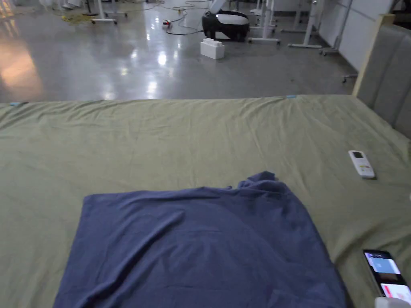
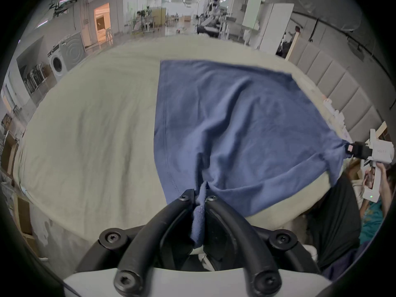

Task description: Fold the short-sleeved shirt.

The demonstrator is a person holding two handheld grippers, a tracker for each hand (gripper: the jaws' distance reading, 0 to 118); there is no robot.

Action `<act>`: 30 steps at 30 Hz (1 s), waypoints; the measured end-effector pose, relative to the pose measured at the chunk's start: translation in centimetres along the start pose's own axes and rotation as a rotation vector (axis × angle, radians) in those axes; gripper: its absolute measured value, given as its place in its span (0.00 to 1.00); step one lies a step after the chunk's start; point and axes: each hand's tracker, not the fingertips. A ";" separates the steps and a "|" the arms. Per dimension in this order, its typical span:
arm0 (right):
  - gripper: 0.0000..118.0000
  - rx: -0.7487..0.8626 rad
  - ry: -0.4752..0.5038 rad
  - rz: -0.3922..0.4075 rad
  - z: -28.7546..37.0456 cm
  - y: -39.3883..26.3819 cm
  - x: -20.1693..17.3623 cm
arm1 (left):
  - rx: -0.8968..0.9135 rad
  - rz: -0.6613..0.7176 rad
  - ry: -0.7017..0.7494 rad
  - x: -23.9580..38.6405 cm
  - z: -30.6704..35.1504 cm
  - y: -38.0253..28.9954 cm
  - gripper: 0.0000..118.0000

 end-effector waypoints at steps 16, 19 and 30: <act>0.08 -0.036 0.045 -0.104 -14.2 16.3 0.6 | 0.030 0.124 -0.003 -4.6 -11.7 18.3 0.06; 0.10 -0.107 0.004 -0.033 -18.0 16.1 0.2 | 0.037 0.219 -0.049 -4.0 -9.6 17.4 0.28; 0.56 0.214 0.008 0.012 -9.1 15.5 1.9 | 0.338 0.098 0.073 3.3 -6.2 13.8 0.76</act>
